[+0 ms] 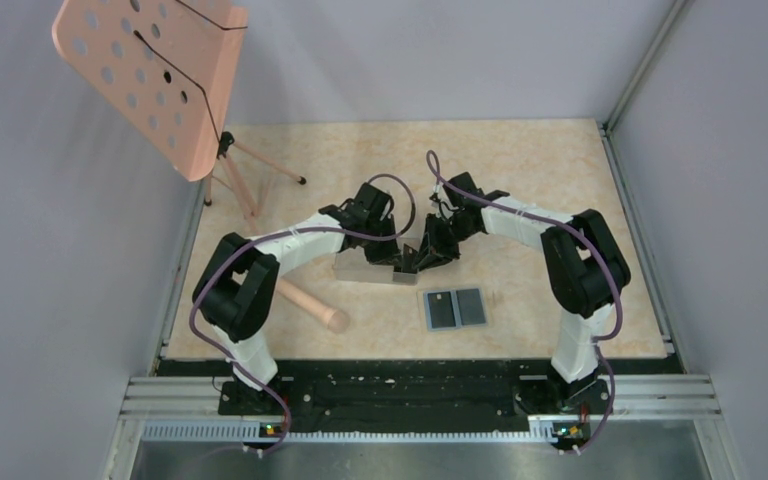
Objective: Put the credit cards into the card holder
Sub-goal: Pick up the credit card from the storage box.
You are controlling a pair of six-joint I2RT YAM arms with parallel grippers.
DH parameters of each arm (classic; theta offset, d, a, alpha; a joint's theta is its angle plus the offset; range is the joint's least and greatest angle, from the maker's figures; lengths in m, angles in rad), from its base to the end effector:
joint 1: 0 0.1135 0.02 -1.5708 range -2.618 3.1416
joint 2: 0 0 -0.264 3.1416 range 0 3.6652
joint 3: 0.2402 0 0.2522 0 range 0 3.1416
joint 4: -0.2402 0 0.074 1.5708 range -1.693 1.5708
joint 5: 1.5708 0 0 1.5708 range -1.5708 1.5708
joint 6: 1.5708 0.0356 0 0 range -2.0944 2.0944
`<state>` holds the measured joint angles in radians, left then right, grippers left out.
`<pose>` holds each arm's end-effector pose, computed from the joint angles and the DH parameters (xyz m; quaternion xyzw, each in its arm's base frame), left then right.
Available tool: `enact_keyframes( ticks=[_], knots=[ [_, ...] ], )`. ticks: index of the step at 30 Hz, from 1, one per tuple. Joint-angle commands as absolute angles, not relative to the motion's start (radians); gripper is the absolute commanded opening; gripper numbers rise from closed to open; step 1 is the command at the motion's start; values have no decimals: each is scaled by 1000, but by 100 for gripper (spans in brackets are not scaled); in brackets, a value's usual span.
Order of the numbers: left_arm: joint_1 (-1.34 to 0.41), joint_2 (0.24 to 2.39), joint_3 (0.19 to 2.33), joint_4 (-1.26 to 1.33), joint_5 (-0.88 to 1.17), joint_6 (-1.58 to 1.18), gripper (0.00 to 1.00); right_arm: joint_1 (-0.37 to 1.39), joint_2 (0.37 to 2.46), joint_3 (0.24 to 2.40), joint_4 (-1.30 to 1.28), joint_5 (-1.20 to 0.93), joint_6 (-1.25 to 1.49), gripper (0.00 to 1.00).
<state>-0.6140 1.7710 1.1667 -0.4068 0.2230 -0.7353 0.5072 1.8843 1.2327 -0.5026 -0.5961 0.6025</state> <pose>0.2945 -0.2172 0.1903 -0.0272 0.9552 -0.2550 0.1476 0.3176 0.1993 0.1692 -0.0161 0.9371 0.3483 0.0167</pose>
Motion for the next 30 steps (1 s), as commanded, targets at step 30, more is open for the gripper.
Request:
enact_keyframes(
  ticks=[30],
  knots=[
    [-640,1663,1231,-533,73,-681,0,527,1833,1279,-456,-677,604,41]
  ],
)
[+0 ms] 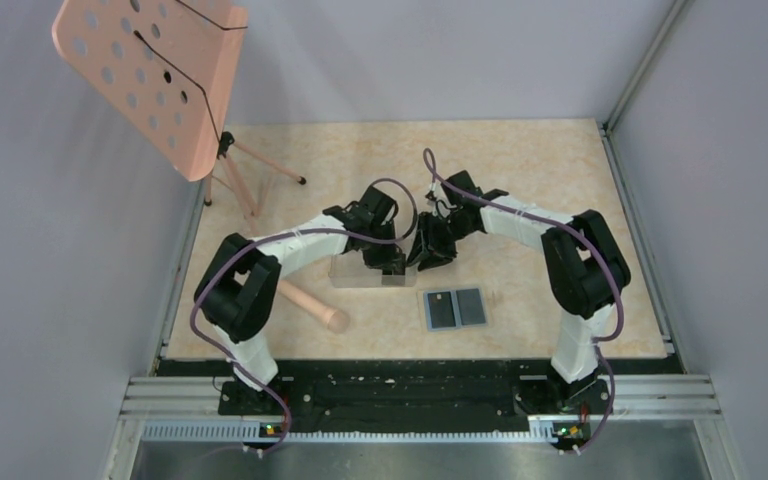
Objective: Put the credit cards into the card holder
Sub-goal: Pick up the credit card from the storage box.
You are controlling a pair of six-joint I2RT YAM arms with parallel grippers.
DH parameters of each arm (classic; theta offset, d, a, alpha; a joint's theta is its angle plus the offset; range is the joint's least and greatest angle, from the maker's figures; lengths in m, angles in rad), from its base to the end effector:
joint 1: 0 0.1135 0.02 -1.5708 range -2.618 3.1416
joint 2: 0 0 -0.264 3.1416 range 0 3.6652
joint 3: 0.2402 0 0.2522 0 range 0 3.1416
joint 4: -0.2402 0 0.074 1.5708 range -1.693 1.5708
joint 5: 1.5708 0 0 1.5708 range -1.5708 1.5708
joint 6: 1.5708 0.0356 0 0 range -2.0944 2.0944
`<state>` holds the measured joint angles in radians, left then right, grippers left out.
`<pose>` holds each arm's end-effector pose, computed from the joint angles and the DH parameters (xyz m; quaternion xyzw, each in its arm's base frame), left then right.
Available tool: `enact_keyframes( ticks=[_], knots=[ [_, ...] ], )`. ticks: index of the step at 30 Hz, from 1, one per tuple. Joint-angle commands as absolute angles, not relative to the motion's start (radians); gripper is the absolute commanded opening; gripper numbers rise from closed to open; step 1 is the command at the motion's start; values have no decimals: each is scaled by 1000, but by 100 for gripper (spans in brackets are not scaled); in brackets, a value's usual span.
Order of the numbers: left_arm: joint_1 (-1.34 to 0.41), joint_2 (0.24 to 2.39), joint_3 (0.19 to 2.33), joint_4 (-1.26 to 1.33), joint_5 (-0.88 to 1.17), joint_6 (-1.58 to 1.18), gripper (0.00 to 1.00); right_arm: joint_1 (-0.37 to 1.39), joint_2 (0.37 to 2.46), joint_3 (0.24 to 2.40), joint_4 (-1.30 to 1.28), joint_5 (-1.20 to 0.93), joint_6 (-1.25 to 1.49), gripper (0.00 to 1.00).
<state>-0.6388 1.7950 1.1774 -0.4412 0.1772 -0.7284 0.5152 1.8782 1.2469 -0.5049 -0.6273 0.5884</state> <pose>0.2905 -0.2236 0.1829 -0.0208 0.9637 -0.2257 0.1415 0.3172 0.2036 0.1757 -0.0325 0.9307 0.3641 0.0167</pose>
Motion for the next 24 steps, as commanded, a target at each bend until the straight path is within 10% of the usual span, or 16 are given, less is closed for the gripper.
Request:
enact_keyframes(
  ticks=[1,11,24],
  knots=[
    [-640,1641,1240,-558,55,-673,0,530,1834,1270,-443,-680,610,42],
    [-632,1338,1133,-550,68,-703,0,602,1867,1245,-202,-788,712,46],
    [-657,1175,750,100,427,-814,0,420,1575,993,-361,-649,571,50]
  ],
)
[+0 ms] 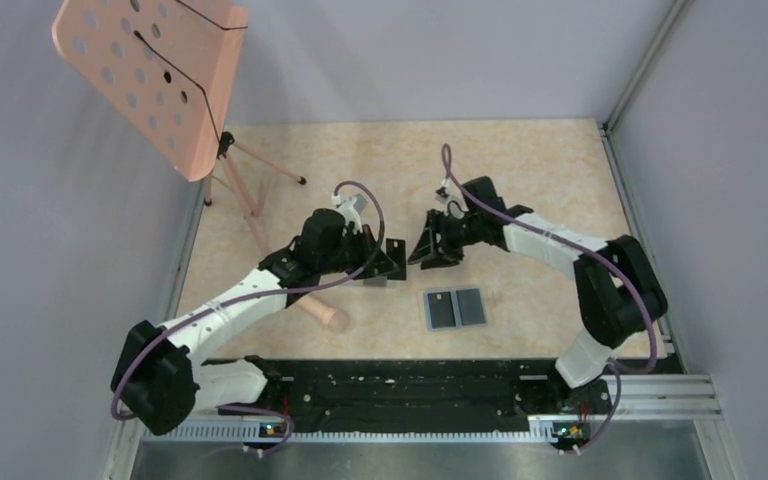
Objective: Put the credit cards into the card holder
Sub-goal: Pick up the credit card from the storage box, then insert the credit card into the card holder.
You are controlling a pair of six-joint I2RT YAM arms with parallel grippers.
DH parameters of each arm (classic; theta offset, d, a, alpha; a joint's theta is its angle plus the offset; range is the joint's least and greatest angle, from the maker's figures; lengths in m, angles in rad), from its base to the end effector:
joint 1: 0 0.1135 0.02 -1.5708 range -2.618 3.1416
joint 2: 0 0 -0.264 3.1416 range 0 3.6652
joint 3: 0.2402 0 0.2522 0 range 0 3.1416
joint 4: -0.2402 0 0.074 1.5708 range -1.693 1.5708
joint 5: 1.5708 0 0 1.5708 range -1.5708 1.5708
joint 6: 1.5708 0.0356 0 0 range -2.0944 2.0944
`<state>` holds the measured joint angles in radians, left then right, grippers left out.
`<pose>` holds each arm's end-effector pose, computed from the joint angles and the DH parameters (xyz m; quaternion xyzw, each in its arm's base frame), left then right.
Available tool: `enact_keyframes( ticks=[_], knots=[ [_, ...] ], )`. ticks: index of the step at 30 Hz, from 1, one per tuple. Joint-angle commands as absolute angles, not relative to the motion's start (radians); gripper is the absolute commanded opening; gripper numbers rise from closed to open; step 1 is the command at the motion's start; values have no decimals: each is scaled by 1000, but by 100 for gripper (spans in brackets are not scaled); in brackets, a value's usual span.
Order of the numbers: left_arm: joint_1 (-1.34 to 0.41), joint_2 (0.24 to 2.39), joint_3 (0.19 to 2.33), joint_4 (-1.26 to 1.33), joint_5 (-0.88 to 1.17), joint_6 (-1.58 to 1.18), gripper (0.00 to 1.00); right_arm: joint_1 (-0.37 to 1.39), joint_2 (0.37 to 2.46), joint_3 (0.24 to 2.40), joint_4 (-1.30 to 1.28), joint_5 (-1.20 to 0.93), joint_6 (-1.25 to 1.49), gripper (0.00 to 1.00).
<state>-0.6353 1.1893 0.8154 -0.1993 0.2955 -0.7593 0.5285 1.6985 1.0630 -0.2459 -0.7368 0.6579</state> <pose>0.2051 -0.1641 0.2663 0.0165 0.8713 -0.4029 0.2797 0.2904 0.1972 0.2008 -0.0647 0.8841 0.4573 0.0719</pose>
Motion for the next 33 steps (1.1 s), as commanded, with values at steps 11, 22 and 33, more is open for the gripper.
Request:
enact_keyframes(
  ticks=[11,22,33],
  knots=[
    [-841,1463,803,281,413,-859,0,138,1408,755,-642,-415,427,51],
    [-882,1737,897,269,451,-913,0,146,1397,588,-498,-625,525,49],
    [-879,1671,877,46,237,-845,0,282,1392,497,-340,-673,677,49]
  ],
)
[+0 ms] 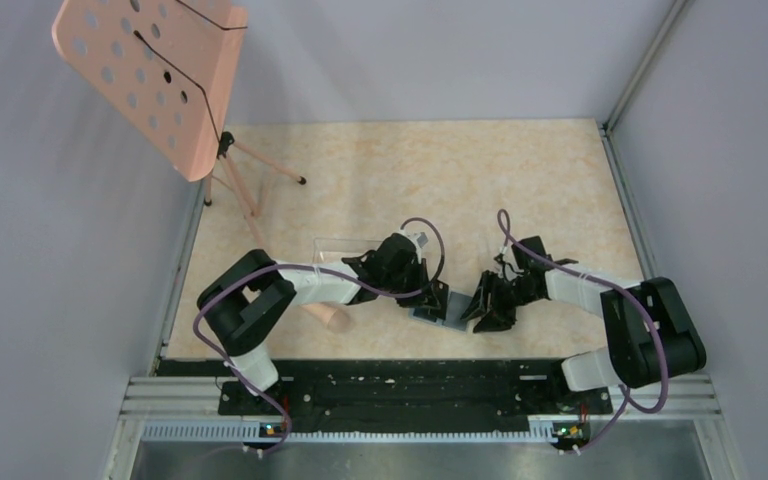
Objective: Put the credit cards into the card holder
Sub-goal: Insert the credit card into the card holder.
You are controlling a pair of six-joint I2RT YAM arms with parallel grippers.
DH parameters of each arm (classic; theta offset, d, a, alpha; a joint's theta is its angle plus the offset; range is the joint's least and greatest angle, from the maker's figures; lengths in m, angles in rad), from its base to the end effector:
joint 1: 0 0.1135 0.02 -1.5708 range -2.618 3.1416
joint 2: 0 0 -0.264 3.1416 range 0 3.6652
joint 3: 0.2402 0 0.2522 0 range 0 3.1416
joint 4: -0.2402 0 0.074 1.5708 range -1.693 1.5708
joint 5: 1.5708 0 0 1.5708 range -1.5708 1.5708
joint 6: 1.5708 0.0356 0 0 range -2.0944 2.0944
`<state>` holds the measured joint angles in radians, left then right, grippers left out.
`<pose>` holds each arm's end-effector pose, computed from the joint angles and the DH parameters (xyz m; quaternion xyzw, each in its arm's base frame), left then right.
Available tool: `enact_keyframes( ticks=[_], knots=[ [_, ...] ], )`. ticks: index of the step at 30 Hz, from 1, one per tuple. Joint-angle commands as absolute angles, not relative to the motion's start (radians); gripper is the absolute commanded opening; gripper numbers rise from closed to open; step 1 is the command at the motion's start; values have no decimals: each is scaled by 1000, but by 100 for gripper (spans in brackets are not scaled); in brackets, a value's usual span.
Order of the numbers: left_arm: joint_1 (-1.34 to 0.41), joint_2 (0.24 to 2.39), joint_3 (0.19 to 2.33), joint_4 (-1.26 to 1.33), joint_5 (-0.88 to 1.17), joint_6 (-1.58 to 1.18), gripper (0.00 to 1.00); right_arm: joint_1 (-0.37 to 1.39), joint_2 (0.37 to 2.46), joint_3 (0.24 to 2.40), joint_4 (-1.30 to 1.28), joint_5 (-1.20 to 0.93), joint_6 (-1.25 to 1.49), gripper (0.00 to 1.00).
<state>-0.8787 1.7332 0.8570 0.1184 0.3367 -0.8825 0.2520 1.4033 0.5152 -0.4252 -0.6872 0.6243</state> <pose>0.2103 -0.2721 0.1503 0.0645 0.9056 -0.3986 0.1295 0.1909 0.0725 0.1234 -0.1303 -0.9256 -0.3538 0.0323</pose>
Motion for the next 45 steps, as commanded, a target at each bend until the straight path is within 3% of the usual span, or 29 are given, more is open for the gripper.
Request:
enact_keyframes(
  ticks=[1,26,45],
  knots=[
    [-877,1669,877,32,220,-839,0,283,1394,497,-338,-672,676,49],
    [-864,1747,913,139,438,-874,0,282,1452,519,-341,-663,627,49],
    [-865,1729,917,-84,344,-926,0,283,1453,520,-338,-658,621,49]
  ],
)
